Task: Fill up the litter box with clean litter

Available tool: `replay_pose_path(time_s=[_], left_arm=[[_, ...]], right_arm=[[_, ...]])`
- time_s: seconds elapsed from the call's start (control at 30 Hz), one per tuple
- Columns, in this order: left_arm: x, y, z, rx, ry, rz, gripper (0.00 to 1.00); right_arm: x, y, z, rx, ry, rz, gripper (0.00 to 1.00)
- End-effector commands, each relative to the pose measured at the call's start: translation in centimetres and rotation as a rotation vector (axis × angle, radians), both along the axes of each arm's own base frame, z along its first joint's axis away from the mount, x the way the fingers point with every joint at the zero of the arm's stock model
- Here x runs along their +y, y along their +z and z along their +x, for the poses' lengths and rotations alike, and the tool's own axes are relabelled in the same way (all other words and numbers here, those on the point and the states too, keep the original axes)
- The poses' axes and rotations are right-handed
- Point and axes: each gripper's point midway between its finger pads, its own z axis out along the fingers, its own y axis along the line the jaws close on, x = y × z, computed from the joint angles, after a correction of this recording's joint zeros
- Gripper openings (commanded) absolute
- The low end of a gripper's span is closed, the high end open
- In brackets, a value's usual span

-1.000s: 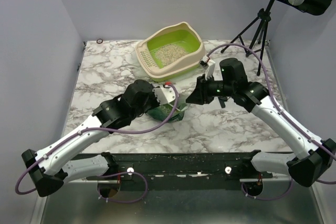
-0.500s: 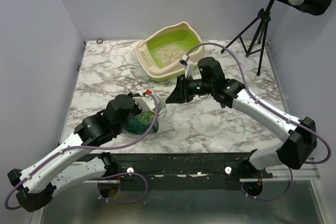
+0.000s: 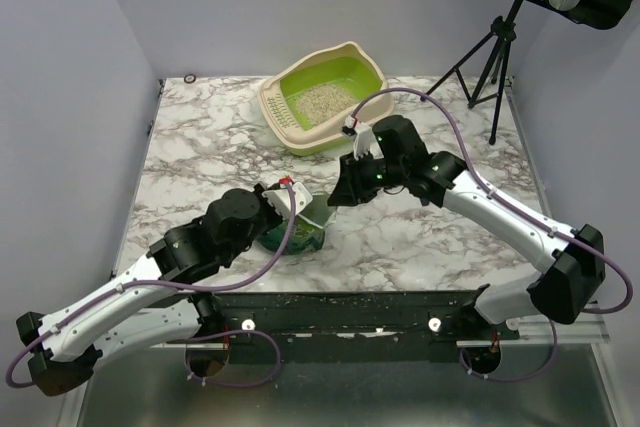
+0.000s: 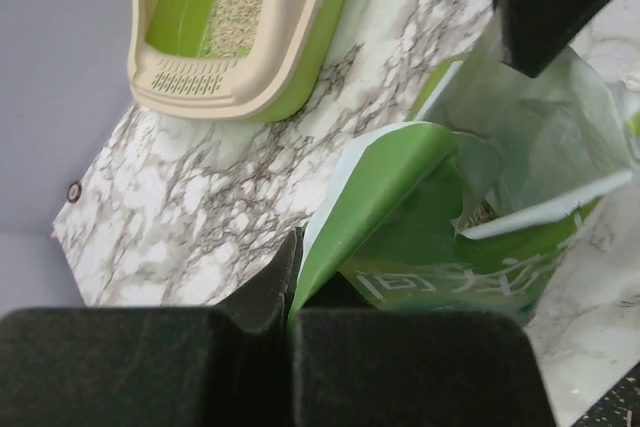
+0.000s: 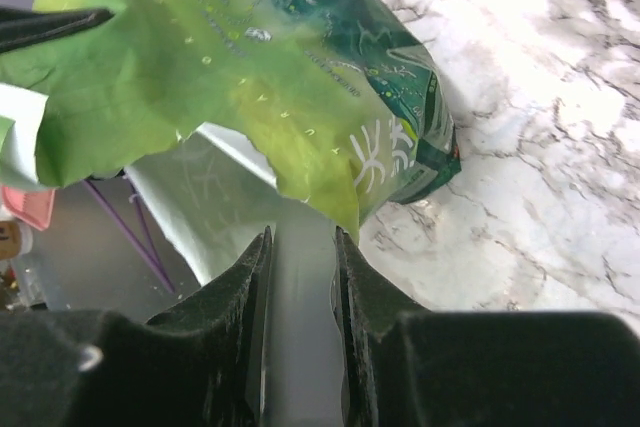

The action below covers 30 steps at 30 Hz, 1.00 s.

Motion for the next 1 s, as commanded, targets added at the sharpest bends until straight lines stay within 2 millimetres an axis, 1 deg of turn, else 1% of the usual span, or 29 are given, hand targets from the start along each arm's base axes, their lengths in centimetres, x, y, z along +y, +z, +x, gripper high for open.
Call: replay_pose_path(time_s=[0.0, 0.13, 0.2, 0.23, 0.33, 0.47, 0.57, 0.63, 0.7, 0.77, 0.83, 0.93, 0.97], left_arm=[[-4.3, 6.5, -1.9, -0.074, -0.168, -0.314, 0.0], [-4.5, 2.3, -1.2, -0.014, -0.126, -0.23, 0.0], [-4.7, 0.6, -1.4, 0.005, -0.141, -0.202, 0.0], [-4.9, 0.2, -1.6, 0.005, -0.152, -0.198, 0.0], [-5.5, -0.1, -2.1, -0.006, -0.196, -0.211, 0.0], [-5.6, -0.7, -2.4, -0.01, -0.218, -0.202, 0.0], [-5.6, -1.4, -2.4, -0.011, -0.226, -0.18, 0.0], [-5.6, -1.5, -2.4, -0.011, -0.231, -0.179, 0.0], [-5.7, -1.7, -2.4, -0.008, -0.234, -0.175, 0.0], [-5.7, -1.9, -2.4, -0.005, -0.233, -0.167, 0.0], [-5.6, -2.0, -2.3, -0.006, -0.228, -0.163, 0.0], [-5.5, -2.4, -2.3, -0.003, -0.223, -0.146, 0.0], [-5.5, -2.5, -2.1, -0.004, -0.217, -0.138, 0.0]], right_arm=[[-2.4, -1.6, 2.1, -0.072, -0.112, -0.115, 0.0], [-2.6, -3.3, 2.1, -0.03, -0.135, -0.148, 0.0], [-2.6, -4.5, 2.0, -0.008, -0.14, -0.164, 0.0], [-2.5, -5.1, 1.9, 0.004, -0.142, -0.166, 0.0], [-2.4, -7.0, 1.5, 0.048, -0.154, -0.159, 0.0], [-1.6, -8.7, 0.6, 0.114, -0.142, -0.111, 0.0], [-0.6, -9.4, -0.1, 0.174, -0.128, -0.057, 0.0], [0.1, -9.6, -0.4, 0.205, -0.113, -0.014, 0.0], [0.6, -10.5, -0.8, 0.241, -0.108, 0.018, 0.0], [1.3, -10.8, -1.1, 0.269, -0.093, 0.072, 0.0], [2.0, -10.6, -1.3, 0.266, -0.071, 0.135, 0.0], [2.6, -10.0, -1.4, 0.256, -0.066, 0.232, 0.0], [3.0, -9.4, -1.4, 0.24, -0.047, 0.284, 0.0]])
